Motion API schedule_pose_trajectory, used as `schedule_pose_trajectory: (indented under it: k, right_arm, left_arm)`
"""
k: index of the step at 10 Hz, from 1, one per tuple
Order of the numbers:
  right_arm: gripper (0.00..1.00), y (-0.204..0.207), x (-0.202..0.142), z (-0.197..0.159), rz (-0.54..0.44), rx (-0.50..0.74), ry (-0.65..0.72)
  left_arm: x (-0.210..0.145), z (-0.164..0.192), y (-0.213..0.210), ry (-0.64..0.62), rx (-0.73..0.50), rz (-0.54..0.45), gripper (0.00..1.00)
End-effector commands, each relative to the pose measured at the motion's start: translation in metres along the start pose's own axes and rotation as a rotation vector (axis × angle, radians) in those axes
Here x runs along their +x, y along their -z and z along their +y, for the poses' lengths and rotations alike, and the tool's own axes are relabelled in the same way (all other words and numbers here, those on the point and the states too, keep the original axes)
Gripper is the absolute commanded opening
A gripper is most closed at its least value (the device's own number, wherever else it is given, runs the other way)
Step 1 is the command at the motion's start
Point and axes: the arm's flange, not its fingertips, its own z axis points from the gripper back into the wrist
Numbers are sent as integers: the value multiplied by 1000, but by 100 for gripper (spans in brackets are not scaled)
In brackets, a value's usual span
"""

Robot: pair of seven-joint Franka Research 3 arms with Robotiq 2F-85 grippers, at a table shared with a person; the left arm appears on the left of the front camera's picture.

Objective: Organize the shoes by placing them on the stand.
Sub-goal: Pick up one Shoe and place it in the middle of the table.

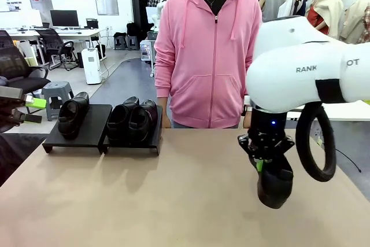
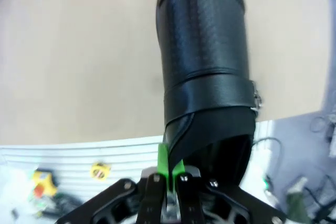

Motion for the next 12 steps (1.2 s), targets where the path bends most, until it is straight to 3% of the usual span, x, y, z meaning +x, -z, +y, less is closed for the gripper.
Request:
schedule_pose_trajectory:
  k: [1, 4, 5, 6, 8, 10, 12]
  right_arm:
    - [0, -2, -1, 15, 9, -6, -9]
    - [0, 4, 1, 2, 3, -15, -5]
    - [0, 29, 11, 44, 11, -114, 40]
    - [0, 45, 9, 90, 0, -148, 0]
    - [0, 78, 3, 179, -54, -146, -31]
    - [0, 95, -1, 234, -86, -97, 37]
    - [0, 98, -8, 259, -66, -37, -40]
  left_arm:
    - [1, 1, 1, 22, -18, -20, 100]
    - [1, 1, 1, 22, -18, -20, 100]
    - [1, 1, 1, 22, -18, -20, 100]
    - [1, 1, 1, 22, -18, -20, 100]
    - [1, 1, 1, 22, -18, -20, 100]
    - [1, 1, 1, 22, -18, -20, 100]
    - [1, 1, 1, 22, -18, -20, 100]
